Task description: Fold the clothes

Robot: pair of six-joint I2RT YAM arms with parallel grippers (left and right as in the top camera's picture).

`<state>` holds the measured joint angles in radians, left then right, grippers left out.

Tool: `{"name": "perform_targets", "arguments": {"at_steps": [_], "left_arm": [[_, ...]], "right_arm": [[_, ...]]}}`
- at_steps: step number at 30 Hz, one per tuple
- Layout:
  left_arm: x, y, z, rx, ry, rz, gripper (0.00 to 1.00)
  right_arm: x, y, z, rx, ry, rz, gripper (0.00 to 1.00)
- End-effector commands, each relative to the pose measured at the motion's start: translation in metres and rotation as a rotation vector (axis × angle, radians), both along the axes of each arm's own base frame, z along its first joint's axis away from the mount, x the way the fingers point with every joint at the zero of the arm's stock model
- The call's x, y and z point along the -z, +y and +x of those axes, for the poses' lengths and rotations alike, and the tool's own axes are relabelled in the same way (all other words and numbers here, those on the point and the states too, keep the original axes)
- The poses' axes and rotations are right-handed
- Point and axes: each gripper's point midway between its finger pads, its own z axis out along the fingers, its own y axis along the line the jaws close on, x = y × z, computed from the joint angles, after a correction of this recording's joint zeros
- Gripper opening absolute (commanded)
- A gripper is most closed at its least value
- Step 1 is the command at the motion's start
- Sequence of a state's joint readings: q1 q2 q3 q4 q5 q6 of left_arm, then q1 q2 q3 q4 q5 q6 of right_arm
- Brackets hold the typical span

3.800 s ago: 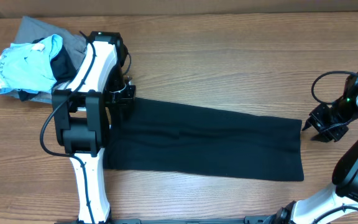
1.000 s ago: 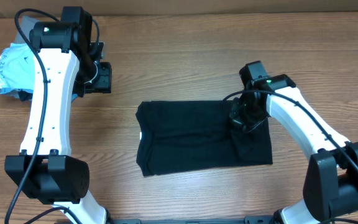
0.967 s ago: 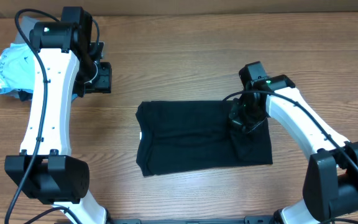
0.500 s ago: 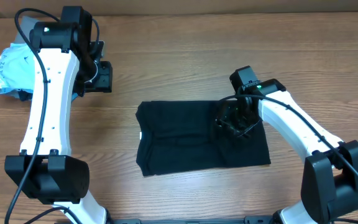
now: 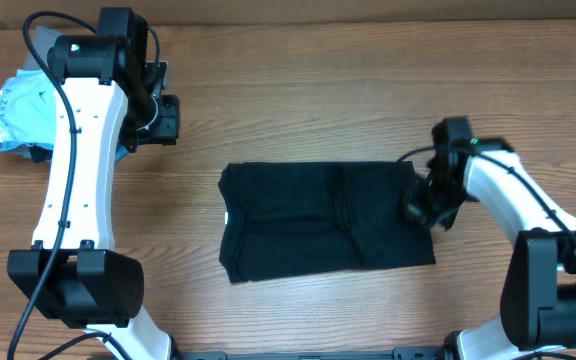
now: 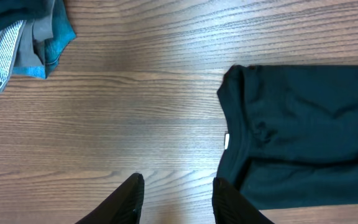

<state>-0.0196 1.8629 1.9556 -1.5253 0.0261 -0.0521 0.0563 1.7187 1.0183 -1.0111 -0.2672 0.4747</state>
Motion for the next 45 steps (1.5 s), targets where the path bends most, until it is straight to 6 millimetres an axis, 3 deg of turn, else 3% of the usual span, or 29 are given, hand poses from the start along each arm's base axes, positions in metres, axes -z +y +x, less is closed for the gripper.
{"name": "perform_targets", "arguments": {"at_steps": [1,4,7,8,10,13,16,18,22,25,28,32,35,41,44,45], "left_arm": [[-0.003,-0.003,0.001,0.000,-0.009,-0.019,0.40],[-0.002,-0.003,0.001,0.000,-0.009,-0.019,0.42],[-0.001,-0.003,0.001,0.000,-0.006,-0.019,0.44],[0.000,-0.004,0.001,0.002,-0.002,-0.024,0.45],[0.002,-0.005,0.000,0.003,0.005,-0.031,0.50],[0.014,-0.008,-0.005,0.005,0.037,-0.045,0.55],[0.038,-0.020,-0.015,0.010,0.106,-0.118,0.53],[0.054,-0.032,-0.020,0.013,0.135,-0.187,0.52],[0.096,-0.062,-0.029,0.027,0.174,-0.351,0.59],[0.133,-0.083,-0.051,0.040,0.231,-0.447,0.63],[0.168,-0.096,-0.071,0.074,0.254,-0.447,0.60],[0.196,-0.105,-0.081,0.128,0.234,-0.348,0.60],[0.211,-0.110,-0.091,0.097,0.260,-0.270,0.66],[0.224,-0.124,-0.097,-0.042,0.317,-0.302,0.69],[0.227,-0.131,-0.100,-0.039,0.340,-0.334,0.66],[0.229,-0.131,-0.102,-0.036,0.349,-0.331,0.57]], "right_arm": [[0.009,0.041,-0.033,-0.074,0.061,0.150,0.10],[-0.002,0.096,-0.044,-0.274,0.000,0.348,0.09],[-0.010,0.133,-0.047,-0.471,-0.090,0.397,0.09],[-0.010,0.136,-0.043,-0.499,-0.110,0.376,0.09],[-0.011,0.133,-0.035,-0.512,-0.134,0.320,0.09],[-0.024,0.099,-0.007,-0.455,-0.169,0.124,0.09],[-0.051,0.080,0.021,-0.377,-0.229,0.098,0.09],[-0.056,0.071,0.030,-0.324,-0.239,0.097,0.09],[-0.056,0.056,0.036,-0.252,-0.233,0.090,0.09],[-0.056,0.048,0.038,-0.223,-0.229,0.087,0.09],[-0.056,0.047,0.040,-0.220,-0.234,0.087,0.09],[-0.056,0.047,0.042,-0.220,-0.244,0.088,0.09],[-0.056,0.047,0.041,-0.220,-0.240,0.087,0.09],[-0.056,0.047,0.041,-0.220,-0.239,0.088,0.09],[-0.056,0.047,0.039,-0.220,-0.233,0.087,0.09],[-0.056,0.047,0.039,-0.221,-0.233,0.087,0.09]]}}
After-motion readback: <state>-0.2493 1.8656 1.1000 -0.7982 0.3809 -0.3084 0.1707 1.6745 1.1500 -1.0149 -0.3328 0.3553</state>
